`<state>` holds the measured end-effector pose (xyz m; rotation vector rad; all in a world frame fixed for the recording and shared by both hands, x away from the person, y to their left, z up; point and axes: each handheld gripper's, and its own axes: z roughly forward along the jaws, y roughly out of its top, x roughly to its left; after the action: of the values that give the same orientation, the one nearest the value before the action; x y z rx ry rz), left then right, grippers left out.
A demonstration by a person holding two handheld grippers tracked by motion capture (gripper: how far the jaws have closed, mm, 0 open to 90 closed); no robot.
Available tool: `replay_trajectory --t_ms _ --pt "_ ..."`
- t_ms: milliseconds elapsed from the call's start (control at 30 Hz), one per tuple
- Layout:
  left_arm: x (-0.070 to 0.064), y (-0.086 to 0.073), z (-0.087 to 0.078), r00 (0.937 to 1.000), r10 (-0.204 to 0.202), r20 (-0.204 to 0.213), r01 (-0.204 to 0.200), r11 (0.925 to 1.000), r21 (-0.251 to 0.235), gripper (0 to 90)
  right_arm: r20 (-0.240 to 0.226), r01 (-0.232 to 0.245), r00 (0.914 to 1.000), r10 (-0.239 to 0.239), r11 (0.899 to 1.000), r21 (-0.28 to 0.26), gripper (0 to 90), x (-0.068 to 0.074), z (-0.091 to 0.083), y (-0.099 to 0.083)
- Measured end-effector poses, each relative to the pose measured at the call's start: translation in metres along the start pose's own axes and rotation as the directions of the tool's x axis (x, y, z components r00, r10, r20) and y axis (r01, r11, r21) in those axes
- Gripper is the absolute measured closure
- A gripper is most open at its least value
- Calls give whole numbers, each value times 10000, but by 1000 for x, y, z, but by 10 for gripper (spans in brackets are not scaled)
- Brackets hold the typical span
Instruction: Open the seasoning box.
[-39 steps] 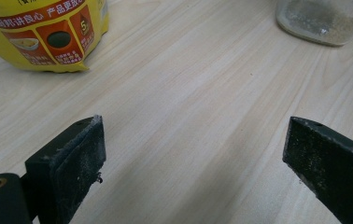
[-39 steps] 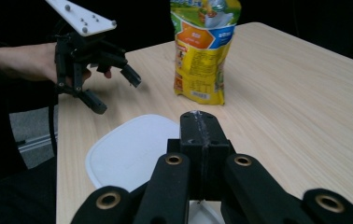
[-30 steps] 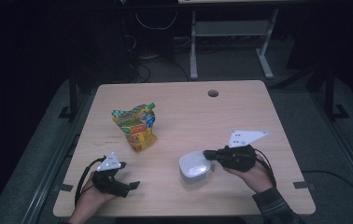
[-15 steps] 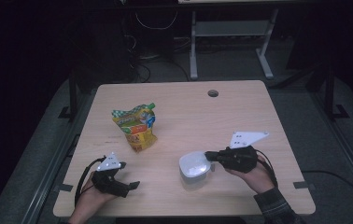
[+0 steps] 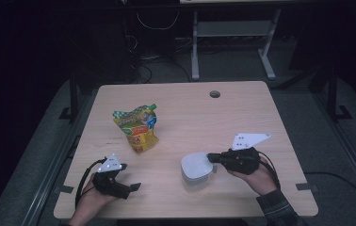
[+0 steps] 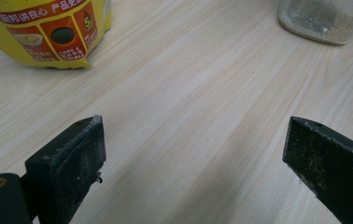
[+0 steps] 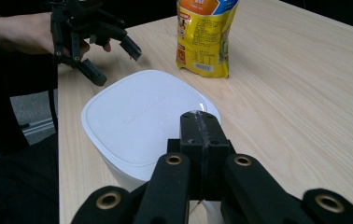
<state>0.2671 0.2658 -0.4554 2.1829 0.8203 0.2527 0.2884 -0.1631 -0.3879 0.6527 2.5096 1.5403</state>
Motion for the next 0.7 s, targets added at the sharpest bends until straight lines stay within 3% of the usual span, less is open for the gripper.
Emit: replay_trajectory --t_ms 700 --pt "0 0 0 10000 10 27 -10 10000 20 53 -56 -38 10000 38 10000 -23 900 -1 0 -1"
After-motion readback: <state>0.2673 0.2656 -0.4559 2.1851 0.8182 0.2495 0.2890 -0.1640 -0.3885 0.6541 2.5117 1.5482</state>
